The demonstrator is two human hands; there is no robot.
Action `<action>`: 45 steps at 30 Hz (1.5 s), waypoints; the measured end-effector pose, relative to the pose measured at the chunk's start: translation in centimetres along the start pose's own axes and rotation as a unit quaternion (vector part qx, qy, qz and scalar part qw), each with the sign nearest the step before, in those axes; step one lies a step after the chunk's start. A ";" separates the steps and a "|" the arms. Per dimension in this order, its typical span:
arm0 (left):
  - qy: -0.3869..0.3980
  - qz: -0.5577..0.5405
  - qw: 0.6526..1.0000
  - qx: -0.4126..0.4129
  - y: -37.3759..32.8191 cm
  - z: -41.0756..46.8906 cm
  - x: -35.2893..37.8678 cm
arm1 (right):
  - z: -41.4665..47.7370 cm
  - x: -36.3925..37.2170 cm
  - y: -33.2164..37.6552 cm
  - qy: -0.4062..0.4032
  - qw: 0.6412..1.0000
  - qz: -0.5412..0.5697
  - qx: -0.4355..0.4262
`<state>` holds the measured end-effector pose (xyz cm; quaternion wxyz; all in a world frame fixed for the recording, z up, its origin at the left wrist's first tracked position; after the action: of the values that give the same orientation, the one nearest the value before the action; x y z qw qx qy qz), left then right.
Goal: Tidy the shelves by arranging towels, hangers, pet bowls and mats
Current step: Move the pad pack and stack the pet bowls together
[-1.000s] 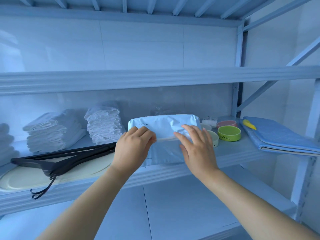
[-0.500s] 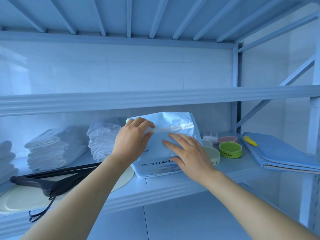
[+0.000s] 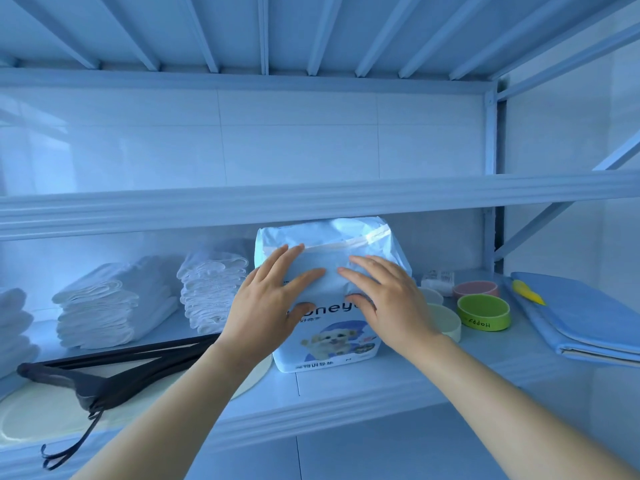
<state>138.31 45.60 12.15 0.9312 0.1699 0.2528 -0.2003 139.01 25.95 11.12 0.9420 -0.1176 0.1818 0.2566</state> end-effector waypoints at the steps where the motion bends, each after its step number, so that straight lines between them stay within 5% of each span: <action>1: -0.011 0.005 1.000 -0.002 0.1 0.2 0.2 | 0.3 0.3 -0.3 -0.013 1.000 0.005 -0.002; 15: -0.091 0.021 0.993 -0.067 1.3 2.6 2.5 | 1.9 4.6 -2.9 -0.115 0.993 -0.015 -0.022; 22: -0.184 0.094 0.978 -0.011 0.7 2.0 4.7 | 0.5 6.7 -4.4 -0.126 0.989 -0.029 -0.065; 31: -0.075 0.179 0.981 -0.025 1.1 1.8 7.3 | 0.6 8.4 -5.4 -0.037 0.995 -0.079 -0.054; 45: 0.098 0.145 0.984 -0.041 2.4 1.0 11.7 | -0.6 12.3 -7.8 0.070 0.994 -0.048 -0.067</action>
<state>149.08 43.92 7.23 0.9271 0.1853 0.3239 -0.0354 152.80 24.66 6.65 0.9280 -0.2071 0.2241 0.2136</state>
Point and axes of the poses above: each hand's wrist, its own z-axis towards the middle knuckle, its own x-axis out of the palm, y = z × x, the point moved 2 cm from there along z, towards the middle knuckle
